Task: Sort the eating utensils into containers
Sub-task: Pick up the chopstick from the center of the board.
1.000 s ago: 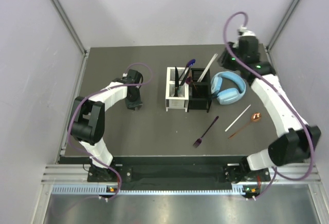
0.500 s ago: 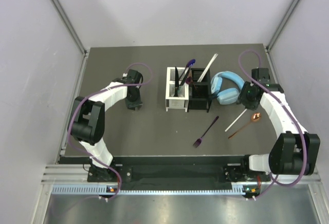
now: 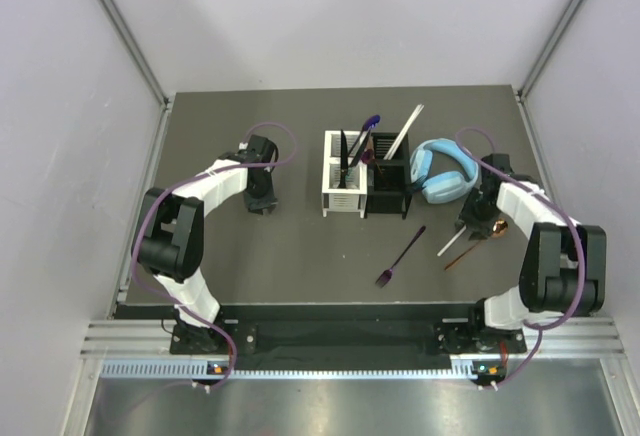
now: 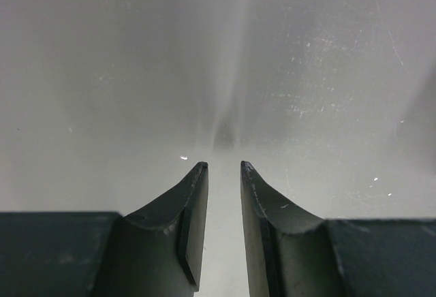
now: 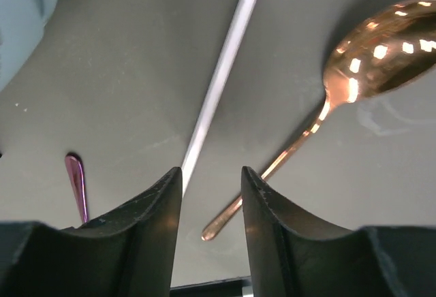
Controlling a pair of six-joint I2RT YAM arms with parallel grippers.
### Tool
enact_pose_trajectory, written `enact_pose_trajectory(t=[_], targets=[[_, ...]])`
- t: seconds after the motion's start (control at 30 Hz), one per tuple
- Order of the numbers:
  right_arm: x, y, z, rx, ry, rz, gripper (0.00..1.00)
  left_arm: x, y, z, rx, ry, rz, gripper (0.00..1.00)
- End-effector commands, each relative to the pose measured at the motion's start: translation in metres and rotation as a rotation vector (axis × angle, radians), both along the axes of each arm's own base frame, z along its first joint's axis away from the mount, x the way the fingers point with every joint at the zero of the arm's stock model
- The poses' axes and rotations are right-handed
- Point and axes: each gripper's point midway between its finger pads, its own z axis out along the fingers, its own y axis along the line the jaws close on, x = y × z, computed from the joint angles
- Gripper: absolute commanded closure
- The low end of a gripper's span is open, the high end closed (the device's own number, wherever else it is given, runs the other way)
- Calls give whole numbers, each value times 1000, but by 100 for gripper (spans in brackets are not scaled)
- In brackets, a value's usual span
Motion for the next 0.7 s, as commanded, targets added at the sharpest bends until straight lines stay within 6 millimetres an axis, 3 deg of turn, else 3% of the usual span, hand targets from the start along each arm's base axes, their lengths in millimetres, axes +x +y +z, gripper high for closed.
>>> enact_pose_trajectory(t=[0.0,0.17,0.3,0.47,0.53,0.57,0.6,0.67], targets=[[21,4,-6,46,-53,-10,61,6,1,4,1,-16,1,69],[24,6,-14,56,-29,-10,61,5,2,4,5,-13,-1,69],[22,4,-21,54,9,-8,69,7,2,6,8,-16,0,69],[16,-2,-27,40,64,-26,70,8,2,6,9,-18,0,69],[17,-3,-27,42,62,-25,78,7,3,5,11,-10,-1,69],[18,-2,-27,47,63,-24,94,7,3,5,12,-10,-2,69],[18,-1,-27,54,63,-19,100,7,3,5,15,-11,-2,69],[21,0,-25,61,56,-11,100,7,3,5,14,-9,-2,69]])
